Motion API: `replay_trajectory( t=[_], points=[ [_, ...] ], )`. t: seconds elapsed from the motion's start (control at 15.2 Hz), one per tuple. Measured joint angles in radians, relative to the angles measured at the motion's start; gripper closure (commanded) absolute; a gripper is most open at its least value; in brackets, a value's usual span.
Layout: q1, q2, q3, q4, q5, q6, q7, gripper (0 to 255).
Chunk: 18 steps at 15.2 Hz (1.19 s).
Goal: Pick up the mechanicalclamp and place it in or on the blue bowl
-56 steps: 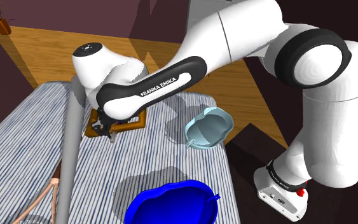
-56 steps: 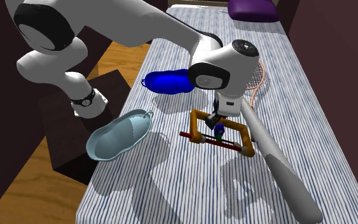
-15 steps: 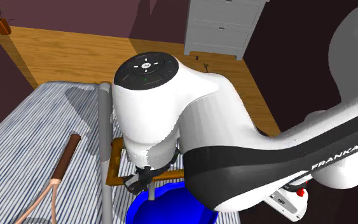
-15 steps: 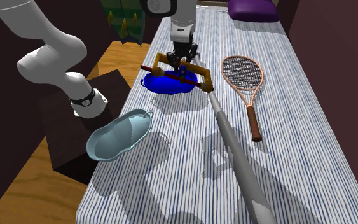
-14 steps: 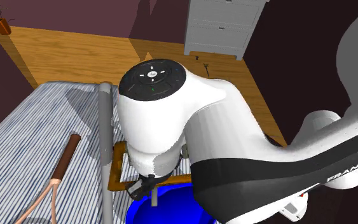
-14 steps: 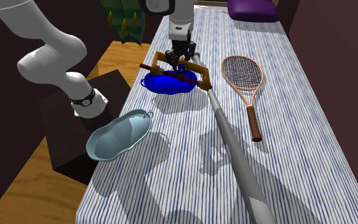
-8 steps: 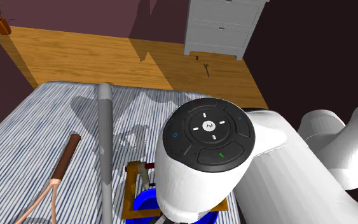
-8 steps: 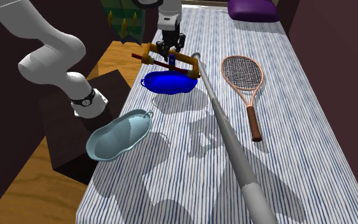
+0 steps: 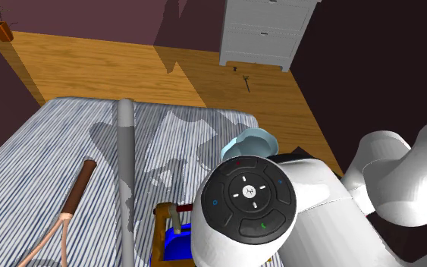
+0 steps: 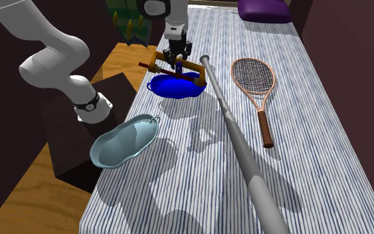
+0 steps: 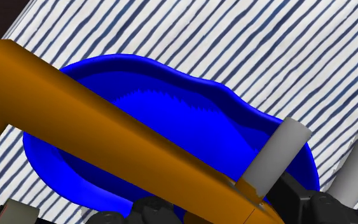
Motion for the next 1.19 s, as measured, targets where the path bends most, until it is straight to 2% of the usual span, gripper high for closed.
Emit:
replay_trajectory(
  t=[0.26,0.66,0.73,1.19],
  points=[
    [-0.005,0.035,0.014,-0.027,-0.020,0.057,0.018,255],
    [-0.006,0.044,0.018,-0.033,-0.026,0.070,0.024,255],
    [-0.006,0.044,0.018,-0.033,-0.026,0.070,0.024,0],
    [-0.005,0.034,0.014,-0.023,-0.020,0.053,0.018,0]
  ],
)
